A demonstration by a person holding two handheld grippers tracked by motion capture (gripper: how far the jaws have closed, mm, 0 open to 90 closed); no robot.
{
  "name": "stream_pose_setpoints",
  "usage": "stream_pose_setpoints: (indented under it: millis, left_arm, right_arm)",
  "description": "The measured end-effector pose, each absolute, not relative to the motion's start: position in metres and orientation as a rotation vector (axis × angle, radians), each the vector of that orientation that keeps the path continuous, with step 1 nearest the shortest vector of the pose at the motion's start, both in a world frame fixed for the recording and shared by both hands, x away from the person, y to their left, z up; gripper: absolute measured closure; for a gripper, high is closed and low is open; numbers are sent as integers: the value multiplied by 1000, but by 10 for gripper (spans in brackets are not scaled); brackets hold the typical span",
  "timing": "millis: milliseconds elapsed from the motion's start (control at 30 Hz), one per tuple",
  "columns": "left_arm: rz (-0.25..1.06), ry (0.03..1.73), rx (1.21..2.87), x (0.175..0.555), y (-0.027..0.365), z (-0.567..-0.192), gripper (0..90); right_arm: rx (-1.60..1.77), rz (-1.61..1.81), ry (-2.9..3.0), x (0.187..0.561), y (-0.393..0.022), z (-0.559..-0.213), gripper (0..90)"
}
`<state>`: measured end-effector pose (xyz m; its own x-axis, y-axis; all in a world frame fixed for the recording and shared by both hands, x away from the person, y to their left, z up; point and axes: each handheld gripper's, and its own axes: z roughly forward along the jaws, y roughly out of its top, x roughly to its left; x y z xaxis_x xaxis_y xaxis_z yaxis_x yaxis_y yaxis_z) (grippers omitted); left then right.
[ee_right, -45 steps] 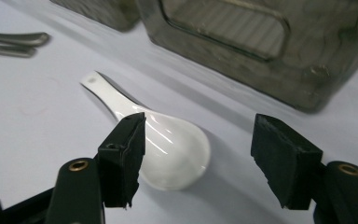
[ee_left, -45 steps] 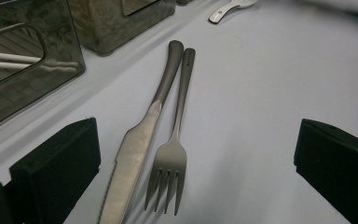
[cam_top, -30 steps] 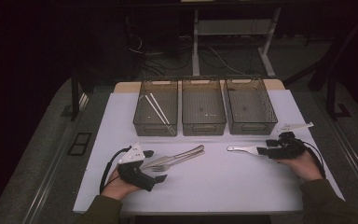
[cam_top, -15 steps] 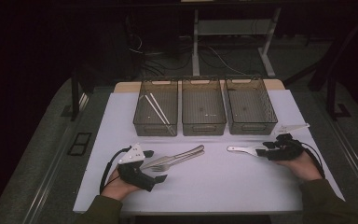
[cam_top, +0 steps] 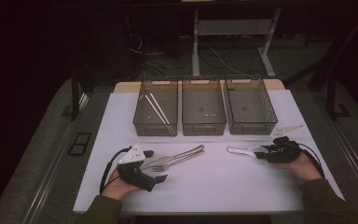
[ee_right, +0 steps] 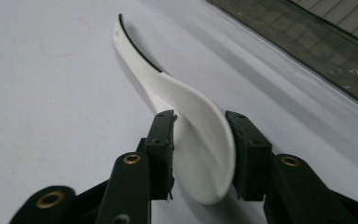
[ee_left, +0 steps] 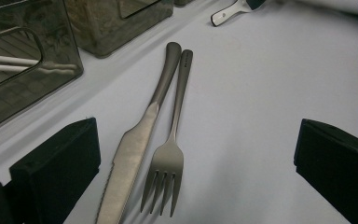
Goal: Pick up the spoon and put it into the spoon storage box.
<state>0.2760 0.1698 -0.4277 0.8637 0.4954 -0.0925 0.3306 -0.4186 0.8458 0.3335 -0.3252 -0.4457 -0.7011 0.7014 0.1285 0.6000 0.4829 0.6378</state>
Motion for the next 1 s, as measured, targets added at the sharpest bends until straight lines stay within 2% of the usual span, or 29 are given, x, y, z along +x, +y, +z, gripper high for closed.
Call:
stream_pose_setpoints:
  millis: [167,267,567,1000]
  left_arm:
    - [210,602,2045,276,169,-428,0]
    - [209,603,2045,276,169,-428,0]
    - [209,601,2044,275,169,-428,0]
    - [211,603,2043,275,169,-427,0]
  right_arm:
    - [1091,991,2591,333,-324,-445,648]
    - [1097,991,2590,332,-325,-444,705]
    - [1112,1008,2604,333,-328,-441,792]
    - [1121,1013,2607,332,-329,-440,807]
